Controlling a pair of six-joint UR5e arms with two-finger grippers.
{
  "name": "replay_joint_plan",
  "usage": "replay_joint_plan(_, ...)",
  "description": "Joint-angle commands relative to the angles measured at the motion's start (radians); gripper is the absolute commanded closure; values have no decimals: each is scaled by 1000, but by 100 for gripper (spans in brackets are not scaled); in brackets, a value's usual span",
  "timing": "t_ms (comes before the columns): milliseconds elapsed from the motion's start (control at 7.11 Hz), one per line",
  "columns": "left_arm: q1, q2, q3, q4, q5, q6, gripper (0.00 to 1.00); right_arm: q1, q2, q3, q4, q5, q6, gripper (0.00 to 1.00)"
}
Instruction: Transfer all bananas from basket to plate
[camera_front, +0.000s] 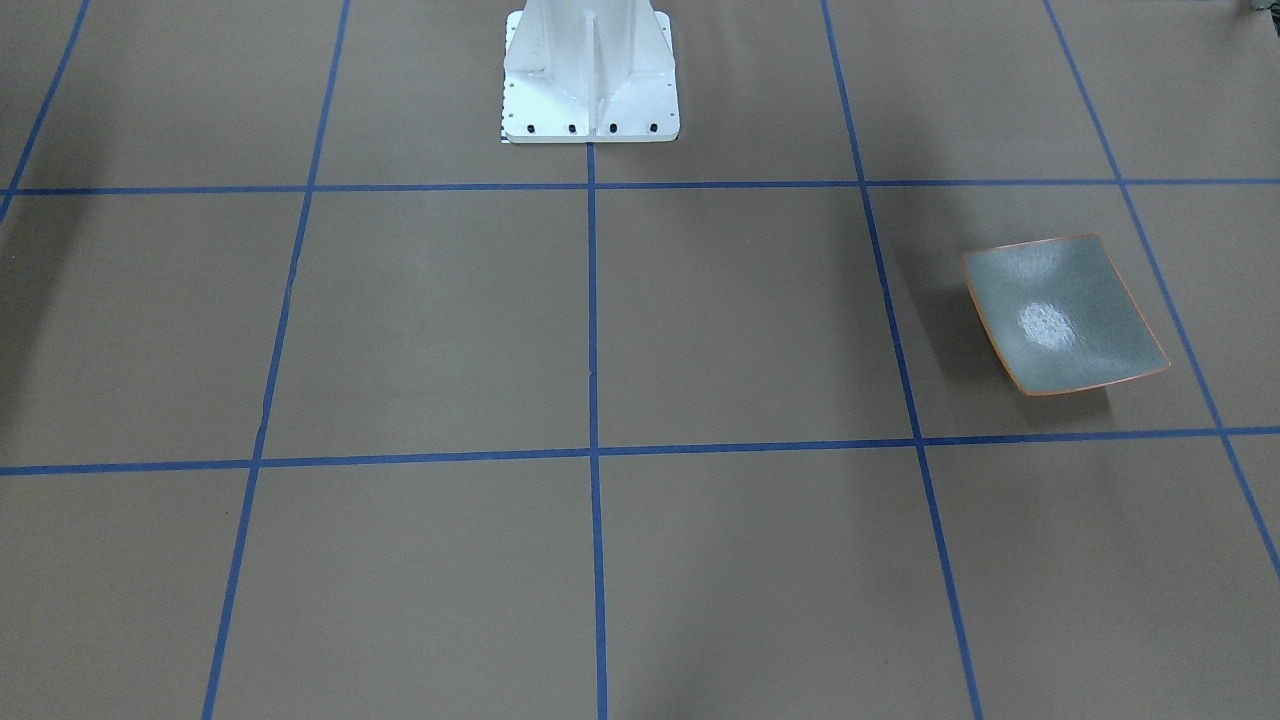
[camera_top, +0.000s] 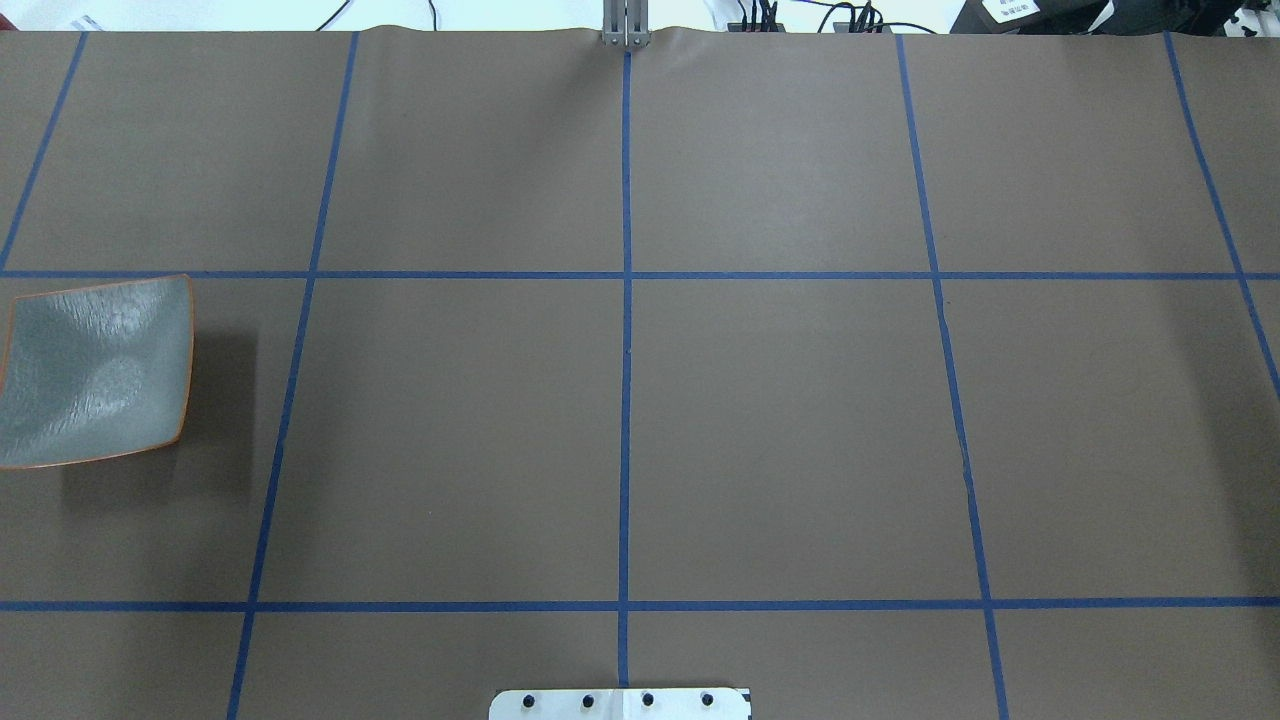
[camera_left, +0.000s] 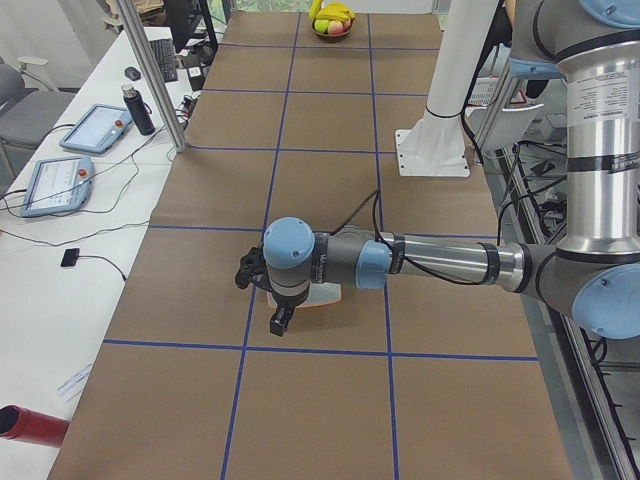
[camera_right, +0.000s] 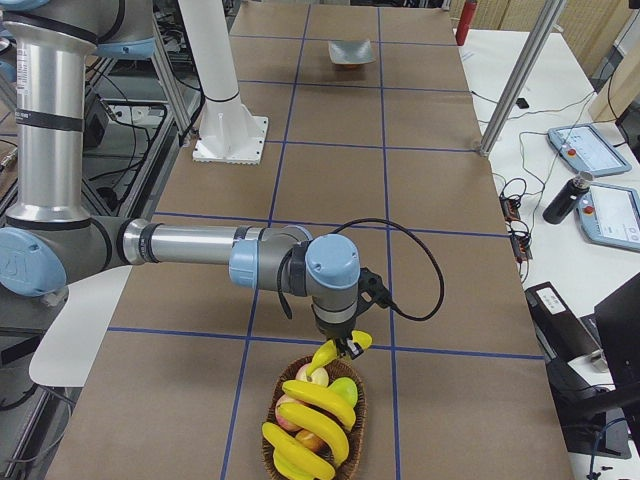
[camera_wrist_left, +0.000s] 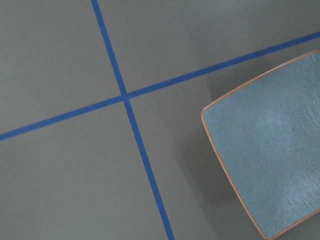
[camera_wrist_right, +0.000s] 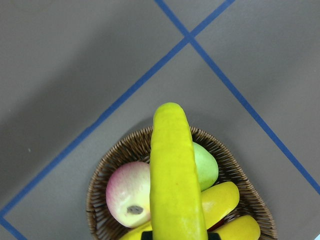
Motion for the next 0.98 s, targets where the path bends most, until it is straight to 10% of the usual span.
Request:
replay_joint_plan(0, 20, -122, 54, -178, -2, 0, 0, -42, 8, 3, 124, 93, 242, 100)
replay_joint_plan(844, 408, -371, 46, -506, -94, -805, 0, -301, 114, 27, 622, 118, 1150, 100)
